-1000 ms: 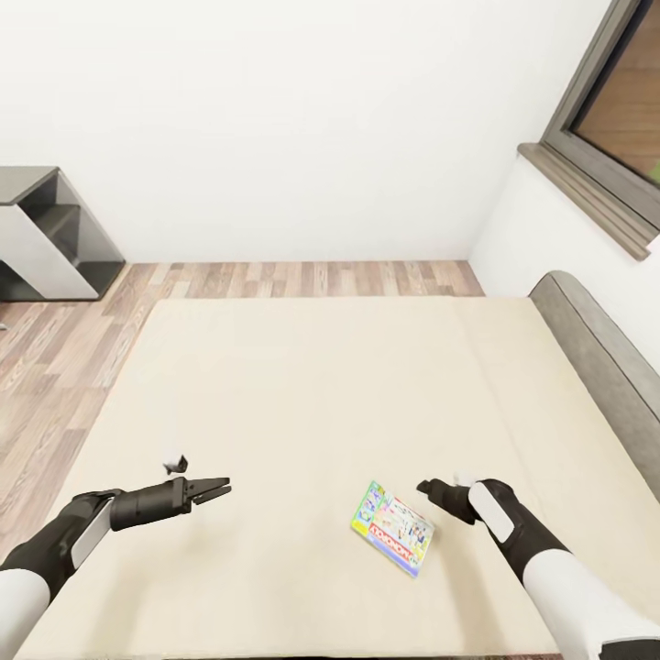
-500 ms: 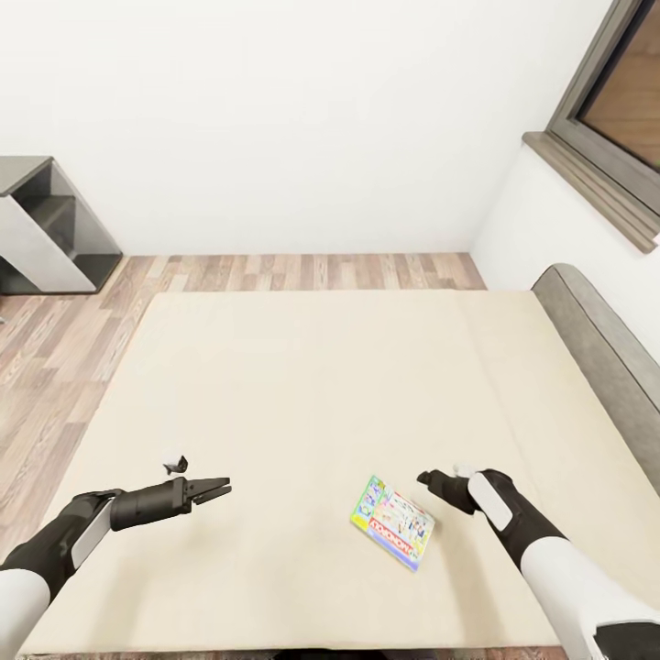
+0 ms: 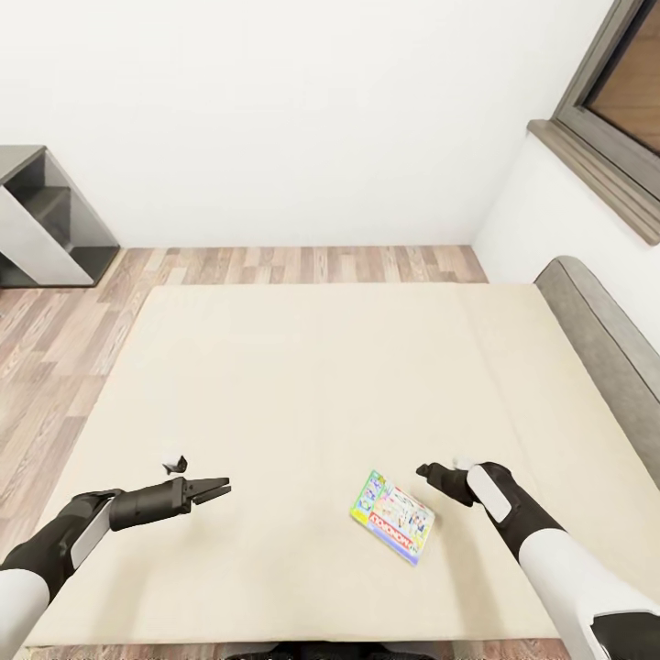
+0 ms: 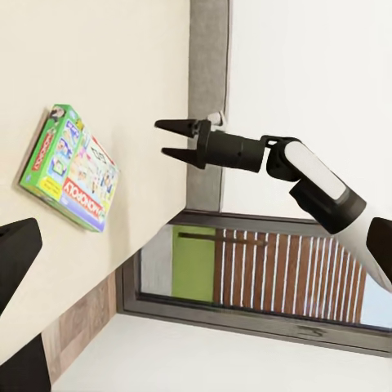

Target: Put all the toys in the child's room - the three board games (two on the bed and one on the table), the two jigsaw puzzles on the table, and the tennis ball on the table - inside the toy box on the table in the child's room.

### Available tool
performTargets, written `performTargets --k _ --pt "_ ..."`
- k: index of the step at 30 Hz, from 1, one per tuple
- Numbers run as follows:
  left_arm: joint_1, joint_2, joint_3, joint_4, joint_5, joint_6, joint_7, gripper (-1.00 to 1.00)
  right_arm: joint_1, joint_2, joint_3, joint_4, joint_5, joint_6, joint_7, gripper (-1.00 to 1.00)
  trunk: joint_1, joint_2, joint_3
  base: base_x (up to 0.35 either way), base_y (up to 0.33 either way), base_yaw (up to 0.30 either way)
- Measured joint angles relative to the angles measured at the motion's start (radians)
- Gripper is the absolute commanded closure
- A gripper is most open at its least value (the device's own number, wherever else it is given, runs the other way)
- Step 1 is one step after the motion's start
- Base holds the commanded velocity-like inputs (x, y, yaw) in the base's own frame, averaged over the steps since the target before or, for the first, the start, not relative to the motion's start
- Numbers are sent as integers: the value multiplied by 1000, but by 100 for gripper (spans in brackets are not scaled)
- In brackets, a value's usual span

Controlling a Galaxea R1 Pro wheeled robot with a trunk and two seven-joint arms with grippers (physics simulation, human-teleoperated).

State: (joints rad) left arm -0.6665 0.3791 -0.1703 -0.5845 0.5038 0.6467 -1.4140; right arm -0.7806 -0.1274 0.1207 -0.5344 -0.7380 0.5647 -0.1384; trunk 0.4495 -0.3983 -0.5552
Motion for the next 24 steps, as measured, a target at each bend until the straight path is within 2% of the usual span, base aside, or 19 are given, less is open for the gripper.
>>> performTargets --k 24 --pt "0 3 1 0 1 -1 -2 -100 -12 3 0 5 0 2 1 -100 0 0 -40 0 0 0"
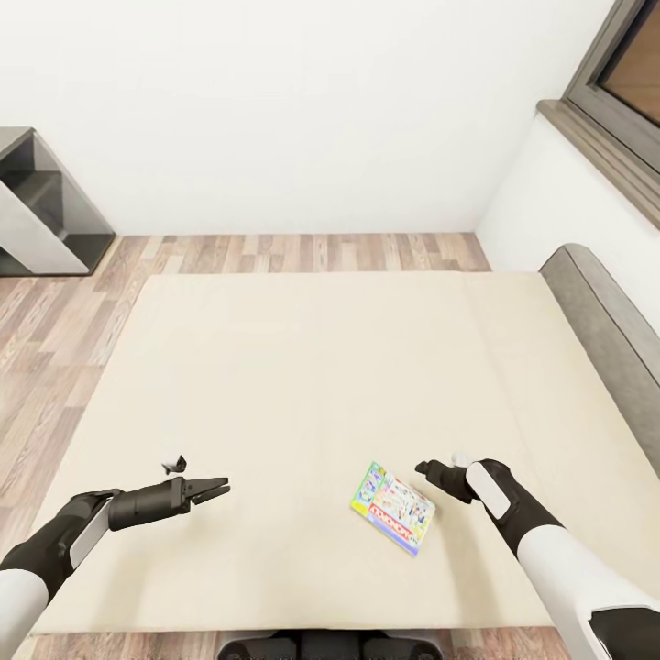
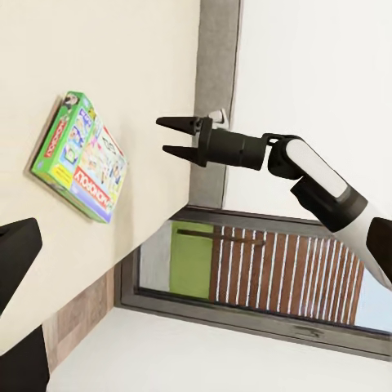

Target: Put all the toys in the child's room - the three board games (two on the bed and one on the table), the two jigsaw puzzles on the table, and the tennis ball on the table - inside the toy box on the table in the child's room.

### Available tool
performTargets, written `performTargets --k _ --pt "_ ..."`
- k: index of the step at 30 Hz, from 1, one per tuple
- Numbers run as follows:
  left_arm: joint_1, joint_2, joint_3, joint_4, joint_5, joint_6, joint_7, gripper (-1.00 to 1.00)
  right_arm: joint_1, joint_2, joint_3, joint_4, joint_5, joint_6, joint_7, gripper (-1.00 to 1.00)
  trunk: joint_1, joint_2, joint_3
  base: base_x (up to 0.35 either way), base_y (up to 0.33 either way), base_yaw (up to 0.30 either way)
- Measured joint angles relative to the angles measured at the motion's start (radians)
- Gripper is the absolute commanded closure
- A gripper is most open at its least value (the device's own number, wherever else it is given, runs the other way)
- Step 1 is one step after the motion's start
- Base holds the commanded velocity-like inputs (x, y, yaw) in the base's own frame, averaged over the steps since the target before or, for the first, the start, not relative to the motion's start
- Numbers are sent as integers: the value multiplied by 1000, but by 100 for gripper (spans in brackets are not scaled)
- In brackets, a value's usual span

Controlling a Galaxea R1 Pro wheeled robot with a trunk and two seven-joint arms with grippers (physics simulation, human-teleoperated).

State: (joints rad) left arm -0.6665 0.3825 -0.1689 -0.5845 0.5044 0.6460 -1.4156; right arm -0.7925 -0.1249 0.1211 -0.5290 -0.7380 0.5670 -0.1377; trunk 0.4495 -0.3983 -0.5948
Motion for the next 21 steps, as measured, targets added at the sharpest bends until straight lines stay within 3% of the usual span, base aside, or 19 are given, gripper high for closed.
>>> performTargets --k 7,15,21 --pt "0 2 2 -19 3 -1 -8 -100 0 0 1 0 0 0 2 -100 0 0 -12 0 0 0" --pt "0 30 -2 -167 5 2 -153 -100 0 1 1 0 13 0 5 -100 0 0 -25 0 0 0" --pt "9 42 -3 -263 4 6 -153 -100 0 1 1 0 35 1 6 -100 0 0 -35 0 0 0"
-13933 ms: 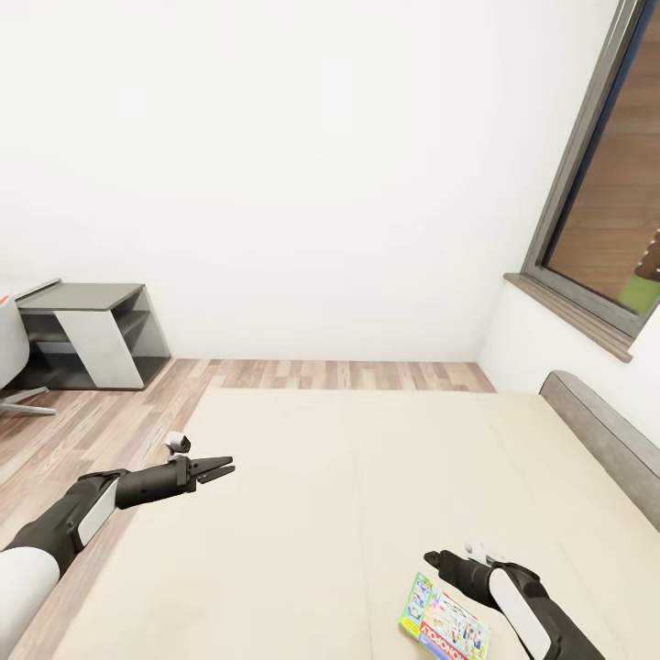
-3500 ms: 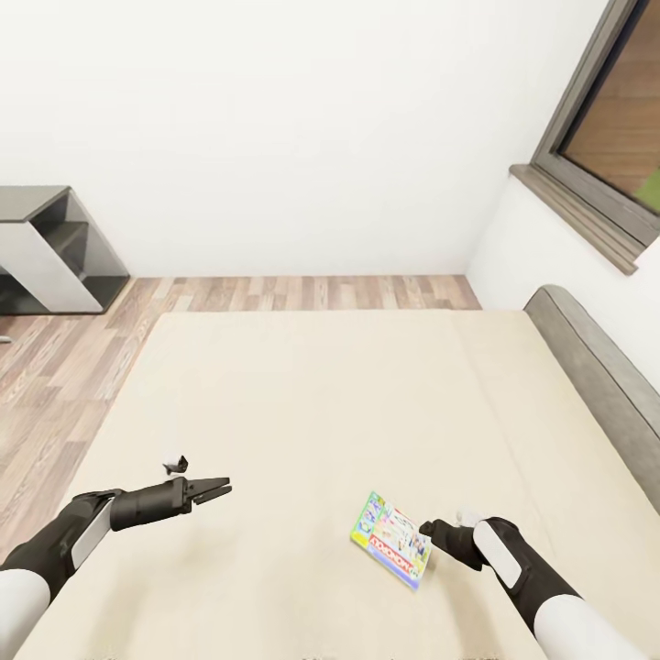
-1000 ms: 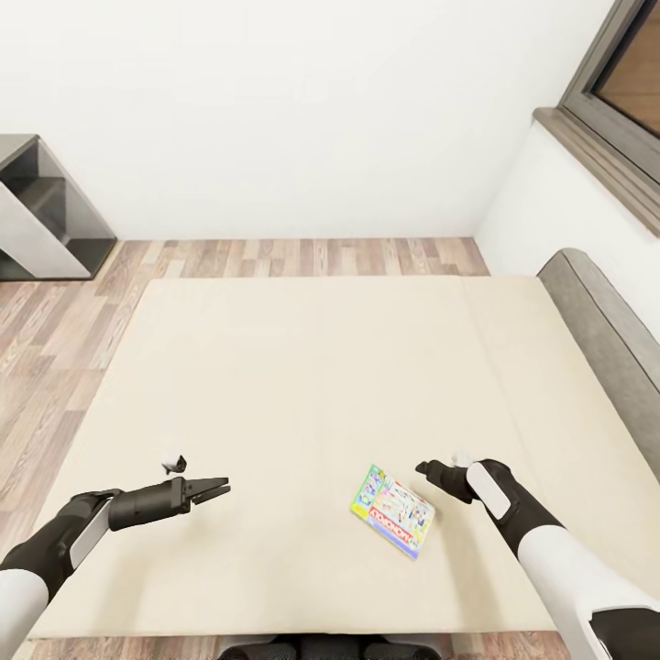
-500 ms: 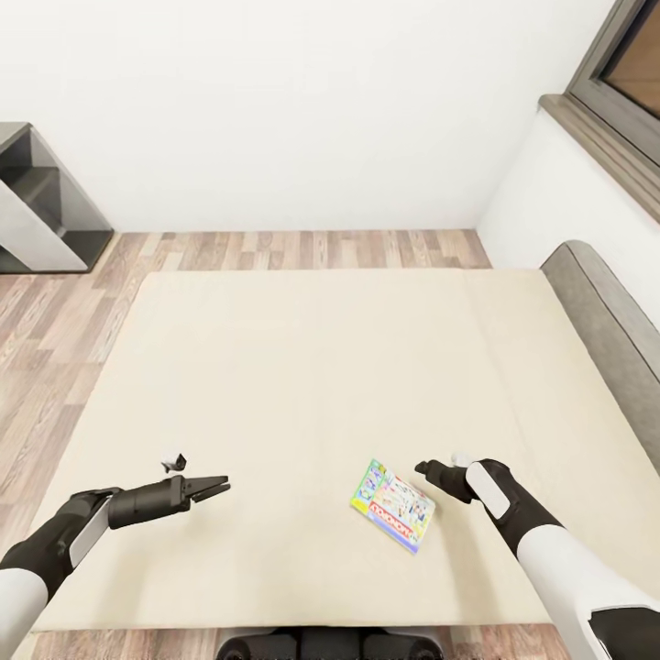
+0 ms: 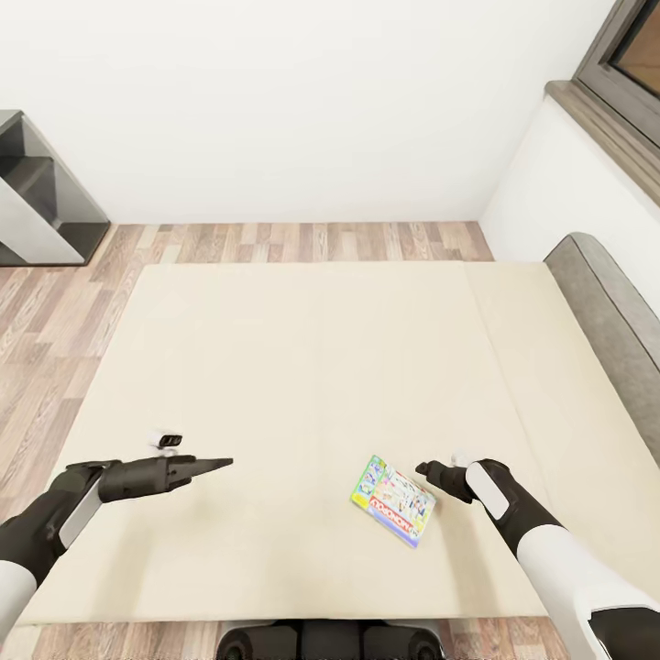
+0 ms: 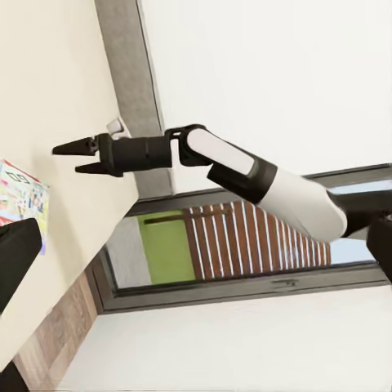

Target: Put all the toys in the child's room - the three board games (two on the bed and one on the table), the two jigsaw puzzles on the table, and the tennis ball on the table - inside the toy box on the table in the child's room.

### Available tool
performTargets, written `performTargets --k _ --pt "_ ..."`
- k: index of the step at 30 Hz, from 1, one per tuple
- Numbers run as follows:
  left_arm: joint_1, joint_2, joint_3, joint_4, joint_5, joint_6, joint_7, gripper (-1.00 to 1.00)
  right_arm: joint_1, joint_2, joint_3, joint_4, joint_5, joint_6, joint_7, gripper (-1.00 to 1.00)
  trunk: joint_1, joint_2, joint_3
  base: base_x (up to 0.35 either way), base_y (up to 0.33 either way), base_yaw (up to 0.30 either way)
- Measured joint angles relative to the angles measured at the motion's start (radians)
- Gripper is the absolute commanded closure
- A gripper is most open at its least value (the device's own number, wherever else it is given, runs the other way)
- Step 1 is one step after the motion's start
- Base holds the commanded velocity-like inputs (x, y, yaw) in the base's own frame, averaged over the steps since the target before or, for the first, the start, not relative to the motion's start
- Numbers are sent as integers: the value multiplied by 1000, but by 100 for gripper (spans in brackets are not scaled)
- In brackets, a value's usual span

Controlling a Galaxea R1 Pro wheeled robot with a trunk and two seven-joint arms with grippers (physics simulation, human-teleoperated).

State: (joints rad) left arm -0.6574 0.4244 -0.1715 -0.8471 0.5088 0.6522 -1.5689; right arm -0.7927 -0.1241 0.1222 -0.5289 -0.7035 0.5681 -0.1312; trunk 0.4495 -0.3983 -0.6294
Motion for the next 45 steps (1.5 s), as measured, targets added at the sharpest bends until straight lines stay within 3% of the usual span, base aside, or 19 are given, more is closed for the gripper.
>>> performTargets --k 11,45 --pt "31 5 2 -66 -2 1 0 -100 0 13 0 0 14 -1 0 -100 0 0 -18 0 0 0" --pt "48 9 6 -70 -3 1 0 -100 0 18 -1 -3 15 -3 4 -100 0 0 -74 0 0 0"
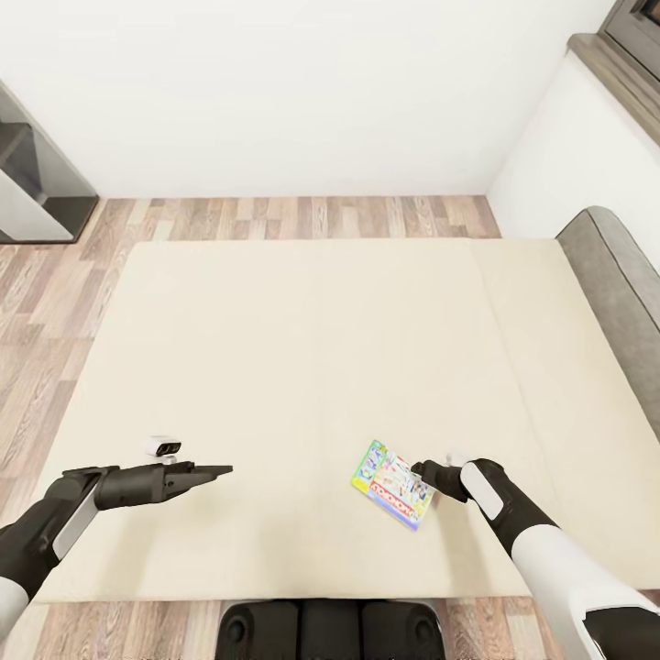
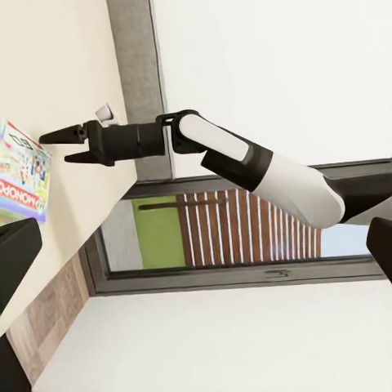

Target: Put all the toys in the child's room - the three board games (two on the bed and one on the table), the two jigsaw puzzles on the table, and the tennis ball on the table - inside the toy box on the table in the child's room.

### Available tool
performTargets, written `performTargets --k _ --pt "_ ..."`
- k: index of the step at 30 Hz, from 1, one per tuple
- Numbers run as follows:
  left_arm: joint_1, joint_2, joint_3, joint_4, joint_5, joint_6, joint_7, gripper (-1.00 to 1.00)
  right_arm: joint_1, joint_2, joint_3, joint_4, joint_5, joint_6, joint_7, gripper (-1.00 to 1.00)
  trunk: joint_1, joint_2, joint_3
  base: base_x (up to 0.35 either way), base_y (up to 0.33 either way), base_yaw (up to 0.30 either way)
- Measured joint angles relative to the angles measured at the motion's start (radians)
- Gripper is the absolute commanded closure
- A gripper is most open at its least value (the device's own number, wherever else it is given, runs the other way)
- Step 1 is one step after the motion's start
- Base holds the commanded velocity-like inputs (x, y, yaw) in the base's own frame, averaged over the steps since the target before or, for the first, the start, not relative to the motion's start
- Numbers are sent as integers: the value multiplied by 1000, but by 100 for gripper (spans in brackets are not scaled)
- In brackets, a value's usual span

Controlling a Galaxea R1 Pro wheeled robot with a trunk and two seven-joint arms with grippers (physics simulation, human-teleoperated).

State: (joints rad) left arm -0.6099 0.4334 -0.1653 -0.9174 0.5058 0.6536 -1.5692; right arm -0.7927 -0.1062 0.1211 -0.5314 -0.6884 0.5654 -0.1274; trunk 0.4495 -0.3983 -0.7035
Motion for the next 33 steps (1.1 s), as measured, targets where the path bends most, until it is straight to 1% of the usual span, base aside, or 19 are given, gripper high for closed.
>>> performTargets --k 15,29,32,33 --pt "0 -1 -1 0 0 -1 0 -100 0 0 1 -7 0 -4 1 -100 0 0 -23 0 0 0" --pt "0 -1 -2 0 -1 -1 0 -100 0 0 1 -12 1 -8 2 -100 0 0 -27 0 0 0" --pt "0 -1 -2 0 -1 -1 0 -100 0 4 1 -13 1 -9 2 -100 0 0 -27 0 0 0" --pt "0 -1 -2 0 -1 -2 0 -100 -1 15 2 -12 1 -9 2 -100 0 0 -27 0 0 0"
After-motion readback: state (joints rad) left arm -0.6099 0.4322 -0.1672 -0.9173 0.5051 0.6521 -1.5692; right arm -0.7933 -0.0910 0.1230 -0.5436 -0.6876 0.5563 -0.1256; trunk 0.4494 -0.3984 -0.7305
